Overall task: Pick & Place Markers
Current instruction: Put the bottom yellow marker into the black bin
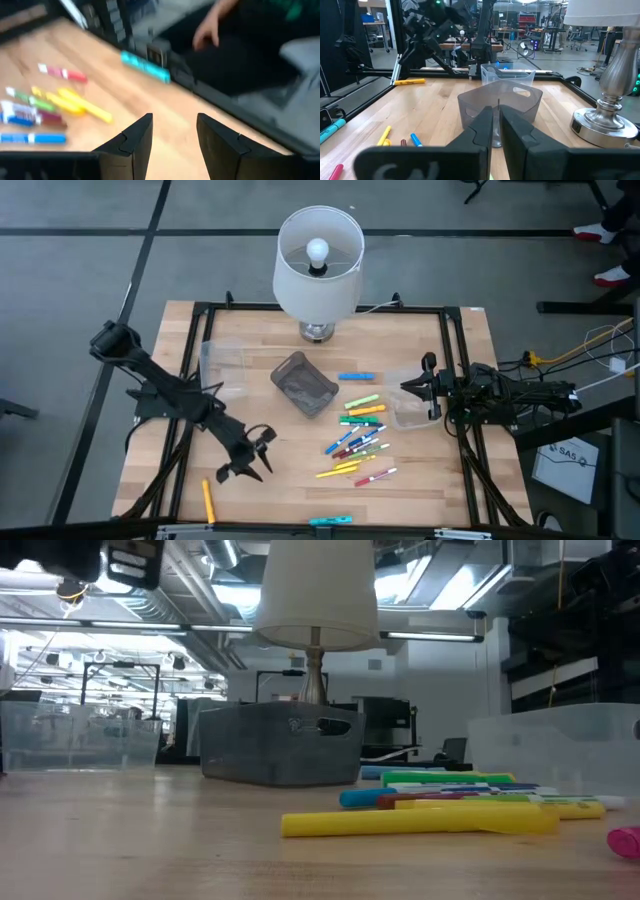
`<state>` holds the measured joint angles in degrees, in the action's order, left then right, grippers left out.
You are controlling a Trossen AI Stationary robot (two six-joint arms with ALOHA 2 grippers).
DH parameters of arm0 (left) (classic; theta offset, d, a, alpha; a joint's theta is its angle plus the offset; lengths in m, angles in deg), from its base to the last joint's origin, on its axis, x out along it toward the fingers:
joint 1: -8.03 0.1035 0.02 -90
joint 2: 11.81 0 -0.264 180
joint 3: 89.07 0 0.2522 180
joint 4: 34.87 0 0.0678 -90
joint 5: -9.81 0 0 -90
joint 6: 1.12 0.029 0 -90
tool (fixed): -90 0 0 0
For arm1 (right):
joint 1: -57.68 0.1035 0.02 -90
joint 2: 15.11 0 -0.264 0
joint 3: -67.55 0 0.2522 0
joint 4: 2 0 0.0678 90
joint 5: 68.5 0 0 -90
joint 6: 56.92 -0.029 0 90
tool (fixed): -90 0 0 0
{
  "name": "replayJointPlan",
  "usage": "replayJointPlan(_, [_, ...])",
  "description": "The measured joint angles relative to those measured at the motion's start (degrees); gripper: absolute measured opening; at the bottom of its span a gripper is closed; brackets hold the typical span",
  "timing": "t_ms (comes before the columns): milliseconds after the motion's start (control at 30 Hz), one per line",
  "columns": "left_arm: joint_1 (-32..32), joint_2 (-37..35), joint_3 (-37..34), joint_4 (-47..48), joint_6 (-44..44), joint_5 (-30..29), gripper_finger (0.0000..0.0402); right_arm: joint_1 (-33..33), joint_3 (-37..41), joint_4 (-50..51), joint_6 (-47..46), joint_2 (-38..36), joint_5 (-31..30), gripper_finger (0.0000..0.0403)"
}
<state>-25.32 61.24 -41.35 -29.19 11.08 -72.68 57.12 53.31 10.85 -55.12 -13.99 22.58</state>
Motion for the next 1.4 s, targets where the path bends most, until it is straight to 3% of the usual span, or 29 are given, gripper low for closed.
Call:
replayJointPlan(133, [-2.45, 0.00, 4.71, 12.68, -0.71, -3.11, 0.0148, 0.00, 0.00, 0.00, 0.00, -0.01, 0.01, 0.0035])
replayJointPlan(267, [-5.14, 0.00, 7.67, 17.98, -7.30, 0.50, 0.0150, 0.01, 0.01, 0.00, 0.00, -0.02, 0.02, 0.0035])
replayJointPlan(367, [-7.95, 0.00, 8.62, 18.58, -12.64, 3.99, 0.0149, 0.01, -0.01, 0.00, 0.00, 0.00, 0.02, 0.0035])
replayJointPlan(800, [-16.51, 0.00, 8.73, 18.70, -24.57, 4.00, 0.0144, -0.01, -0.01, 0.00, 0.01, -0.02, 0.00, 0.0035])
replayJointPlan(967, [-20.43, 0.47, 8.73, 19.46, -30.39, -0.15, 0.0137, 0.01, 0.00, 0.00, 0.00, -0.02, 0.01, 0.0035])
replayJointPlan(1200, [-24.68, 6.13, 8.73, 21.30, -35.47, -2.18, 0.0128, 0.01, -0.01, 0.00, 0.00, -0.01, 0.00, 0.0035])
replayJointPlan(1400, [-27.05, 11.84, 8.69, 21.34, -35.59, 3.87, 0.0127, -0.01, -0.01, 0.00, 0.01, -0.01, 0.01, 0.0035])
